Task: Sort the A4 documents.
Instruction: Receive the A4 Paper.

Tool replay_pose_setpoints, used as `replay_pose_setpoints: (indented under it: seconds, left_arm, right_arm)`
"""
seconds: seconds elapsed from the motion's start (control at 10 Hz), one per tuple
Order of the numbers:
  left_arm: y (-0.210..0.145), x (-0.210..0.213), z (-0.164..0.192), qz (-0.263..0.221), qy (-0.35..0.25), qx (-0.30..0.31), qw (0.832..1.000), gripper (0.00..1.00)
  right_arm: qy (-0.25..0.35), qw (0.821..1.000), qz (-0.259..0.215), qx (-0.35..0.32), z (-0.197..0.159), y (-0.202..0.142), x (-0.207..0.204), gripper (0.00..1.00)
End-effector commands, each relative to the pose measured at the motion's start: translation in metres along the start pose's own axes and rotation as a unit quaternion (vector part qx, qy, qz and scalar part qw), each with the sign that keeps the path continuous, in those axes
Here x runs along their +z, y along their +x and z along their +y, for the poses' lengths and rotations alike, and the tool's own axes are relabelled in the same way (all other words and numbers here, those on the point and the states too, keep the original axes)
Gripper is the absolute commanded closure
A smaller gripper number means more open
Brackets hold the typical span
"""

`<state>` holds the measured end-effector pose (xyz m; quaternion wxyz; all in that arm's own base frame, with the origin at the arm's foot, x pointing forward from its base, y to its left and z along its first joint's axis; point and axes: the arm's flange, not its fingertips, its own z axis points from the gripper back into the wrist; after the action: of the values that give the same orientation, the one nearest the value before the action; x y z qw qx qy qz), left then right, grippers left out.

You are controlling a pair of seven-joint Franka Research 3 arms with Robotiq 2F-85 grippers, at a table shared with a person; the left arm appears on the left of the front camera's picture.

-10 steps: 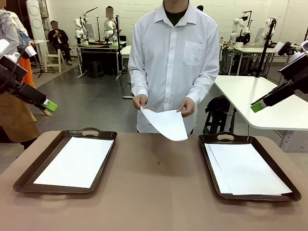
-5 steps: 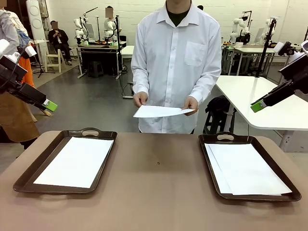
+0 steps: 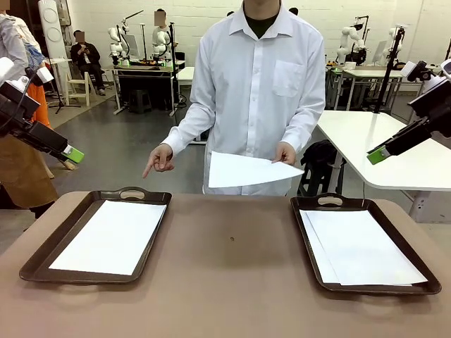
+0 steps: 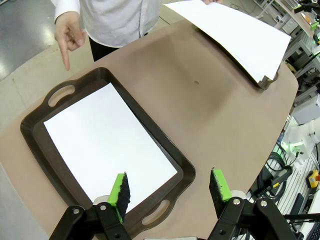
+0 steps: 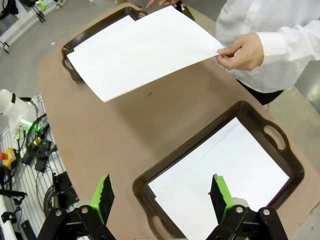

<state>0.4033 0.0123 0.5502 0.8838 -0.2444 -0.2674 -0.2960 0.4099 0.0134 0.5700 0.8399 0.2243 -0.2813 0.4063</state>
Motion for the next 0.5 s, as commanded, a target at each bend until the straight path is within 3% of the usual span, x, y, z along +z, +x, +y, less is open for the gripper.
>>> replay_pose_setpoints:
  seconds: [0.0,0.4]
  left_arm:
    - [-0.0017,-0.0002,0.0005,0.001,0.003,-0.01,1.0,0.17]
    - [-0.0017,-0.0002,0.0005,0.001,0.003,-0.01,1.0,0.17]
  right_arm:
    - [0.011,1.0,-0.01,0.002,-0.0009,0.0003,-0.0012,0.0]
    - [0.011,1.0,-0.01,0.002,-0.0009,0.0003,-0.0012,0.0]
